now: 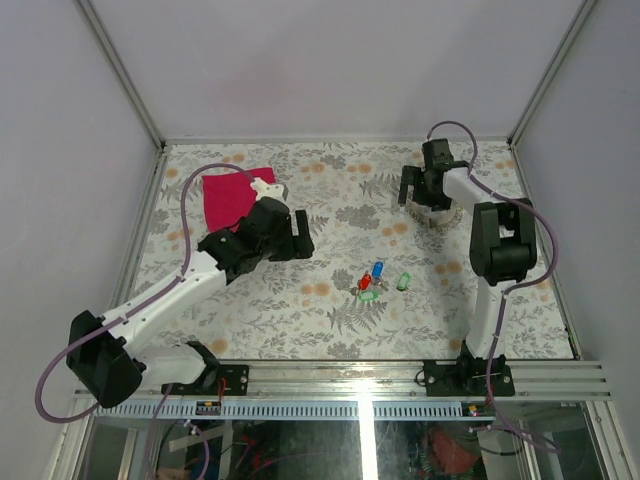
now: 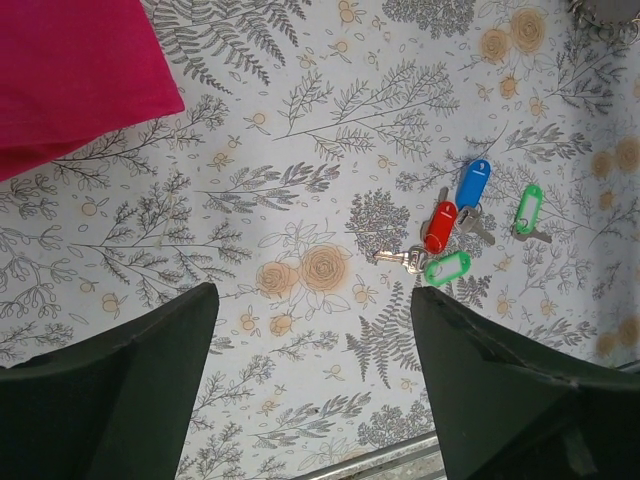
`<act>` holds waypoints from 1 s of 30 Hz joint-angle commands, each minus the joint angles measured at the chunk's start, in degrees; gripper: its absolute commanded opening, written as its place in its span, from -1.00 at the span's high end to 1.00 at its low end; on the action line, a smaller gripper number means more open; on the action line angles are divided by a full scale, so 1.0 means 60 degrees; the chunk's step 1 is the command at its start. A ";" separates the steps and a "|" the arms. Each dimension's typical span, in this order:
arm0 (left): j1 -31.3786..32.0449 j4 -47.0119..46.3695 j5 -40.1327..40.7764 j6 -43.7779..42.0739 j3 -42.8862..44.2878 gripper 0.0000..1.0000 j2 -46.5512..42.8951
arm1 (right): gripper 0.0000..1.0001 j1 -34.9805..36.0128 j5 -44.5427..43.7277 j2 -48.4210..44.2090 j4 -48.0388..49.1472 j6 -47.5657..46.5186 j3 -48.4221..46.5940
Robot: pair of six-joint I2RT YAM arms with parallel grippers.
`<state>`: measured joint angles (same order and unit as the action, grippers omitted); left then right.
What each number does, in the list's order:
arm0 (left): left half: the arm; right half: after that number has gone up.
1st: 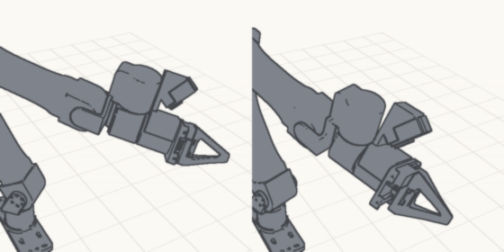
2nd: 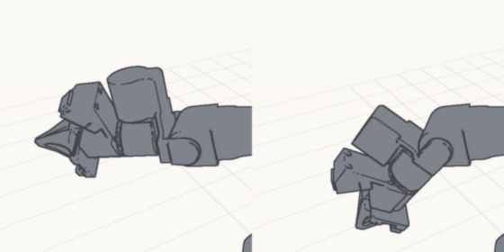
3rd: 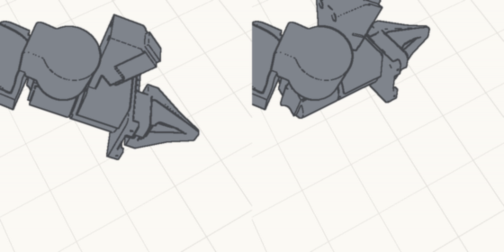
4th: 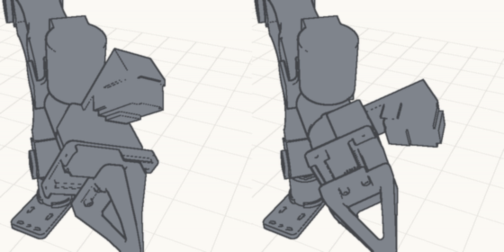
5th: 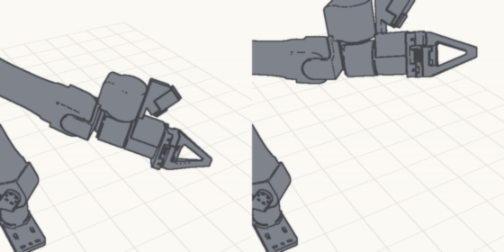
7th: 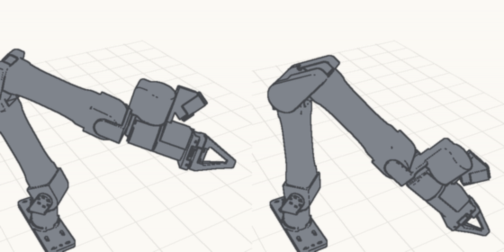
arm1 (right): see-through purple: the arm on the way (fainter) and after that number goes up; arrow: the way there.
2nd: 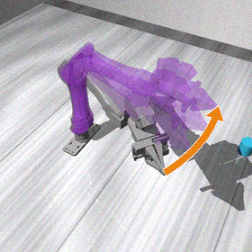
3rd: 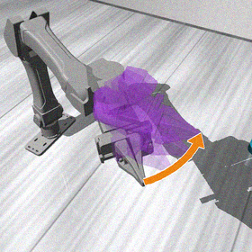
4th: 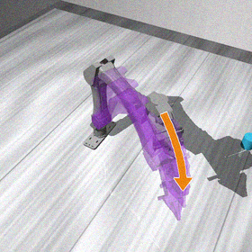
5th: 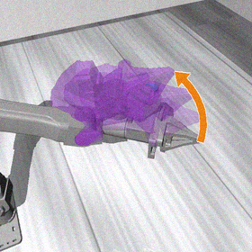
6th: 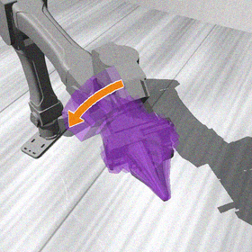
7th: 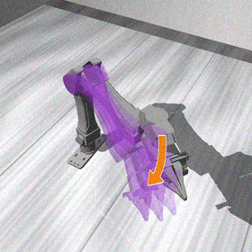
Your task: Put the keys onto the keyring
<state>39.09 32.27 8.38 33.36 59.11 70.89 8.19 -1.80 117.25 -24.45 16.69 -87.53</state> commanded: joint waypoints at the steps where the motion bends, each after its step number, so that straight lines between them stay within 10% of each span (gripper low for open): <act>1: -0.0063 -0.0279 0.0372 -0.0135 -0.0227 -0.61 -0.0304 | -1.00 -0.0097 0.0717 0.0683 0.0095 -0.0589 -0.0960; 30: -0.0287 -0.0214 0.0318 -0.0244 -0.0545 -0.98 -0.0942 | -0.84 0.0509 0.1926 0.1709 -0.0688 -0.0998 -0.1678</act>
<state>37.82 33.04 9.43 32.53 56.60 66.15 8.14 7.07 128.38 -26.61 11.31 -99.88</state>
